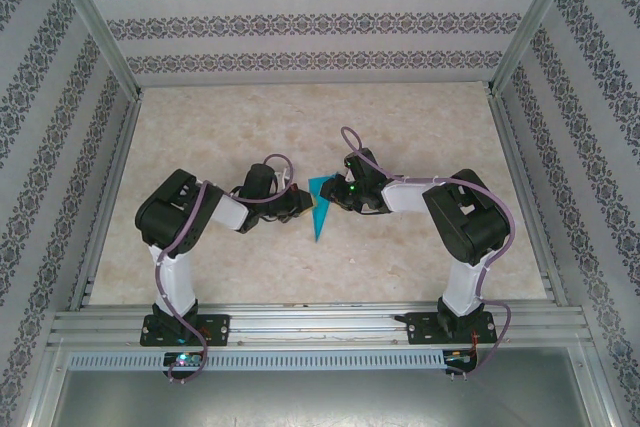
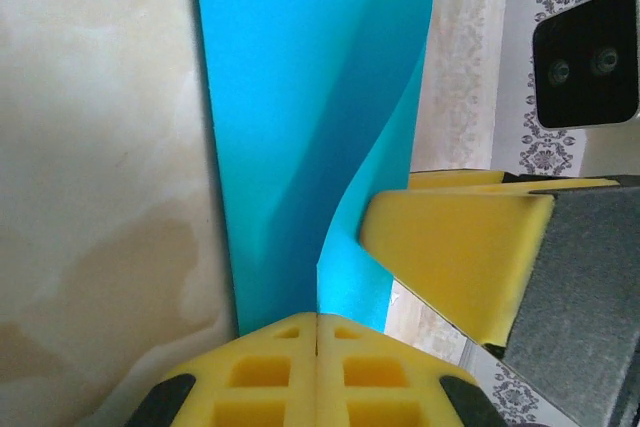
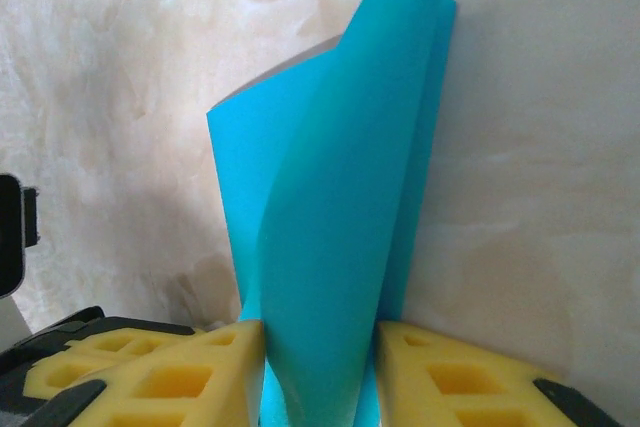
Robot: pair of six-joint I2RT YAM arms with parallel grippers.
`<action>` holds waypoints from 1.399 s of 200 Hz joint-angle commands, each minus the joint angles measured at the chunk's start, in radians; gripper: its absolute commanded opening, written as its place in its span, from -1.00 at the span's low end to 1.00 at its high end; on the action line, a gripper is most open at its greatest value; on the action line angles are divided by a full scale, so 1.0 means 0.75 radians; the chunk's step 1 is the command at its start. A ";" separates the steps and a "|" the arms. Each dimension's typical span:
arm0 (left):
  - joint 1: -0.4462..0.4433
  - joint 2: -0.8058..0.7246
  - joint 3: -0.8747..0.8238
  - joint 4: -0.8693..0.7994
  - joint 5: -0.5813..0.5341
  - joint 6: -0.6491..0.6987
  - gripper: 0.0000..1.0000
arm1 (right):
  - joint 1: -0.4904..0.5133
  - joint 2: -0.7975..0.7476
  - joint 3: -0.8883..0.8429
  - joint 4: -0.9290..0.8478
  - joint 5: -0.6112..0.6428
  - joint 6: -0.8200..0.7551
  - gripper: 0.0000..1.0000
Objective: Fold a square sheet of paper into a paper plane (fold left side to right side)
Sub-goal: Fold the wing for the fifth time at the center of the table.
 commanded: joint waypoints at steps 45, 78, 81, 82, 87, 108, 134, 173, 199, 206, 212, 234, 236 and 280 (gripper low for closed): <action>0.022 -0.051 -0.028 -0.050 -0.030 0.055 -0.95 | 0.022 0.080 0.003 -0.027 0.033 -0.025 -0.29; 0.030 -0.066 -0.036 -0.084 -0.041 0.078 -0.95 | 0.022 0.082 0.003 -0.027 0.033 -0.026 -0.30; 0.031 -0.068 -0.036 -0.086 -0.040 0.080 -0.95 | 0.022 0.082 0.003 -0.027 0.033 -0.026 -0.30; 0.032 -0.067 -0.036 -0.086 -0.040 0.080 -0.95 | 0.022 0.081 0.003 -0.027 0.033 -0.026 -0.30; 0.034 -0.066 -0.037 -0.086 -0.043 0.080 -0.95 | 0.021 0.082 0.003 -0.027 0.033 -0.028 -0.30; 0.040 -0.069 -0.036 -0.095 -0.045 0.084 -0.95 | 0.020 0.082 0.003 -0.028 0.031 -0.027 -0.30; 0.042 -0.064 -0.026 -0.116 -0.039 0.095 -0.95 | 0.021 0.081 0.003 -0.027 0.031 -0.028 -0.30; 0.042 -0.036 0.010 -0.131 -0.031 0.108 -0.95 | 0.021 0.081 0.005 -0.027 0.025 -0.027 -0.30; 0.042 -0.021 0.025 -0.149 -0.032 0.115 -0.95 | 0.021 0.081 0.007 -0.027 0.023 -0.027 -0.30; 0.042 -0.019 0.024 -0.147 -0.033 0.115 -0.95 | 0.022 0.080 0.007 -0.028 0.023 -0.029 -0.30; 0.042 -0.014 0.022 -0.147 -0.035 0.114 -0.95 | 0.020 0.080 0.005 -0.027 0.023 -0.028 -0.30; 0.042 -0.013 0.022 -0.167 -0.042 0.116 -0.95 | 0.019 0.066 0.005 -0.023 0.017 -0.027 -0.30; 0.041 -0.013 0.022 -0.168 -0.042 0.117 -0.95 | 0.018 0.064 0.006 -0.023 0.017 -0.027 -0.30; 0.041 0.002 0.048 -0.228 -0.052 0.131 -0.95 | 0.014 0.035 0.007 -0.021 0.011 -0.032 -0.30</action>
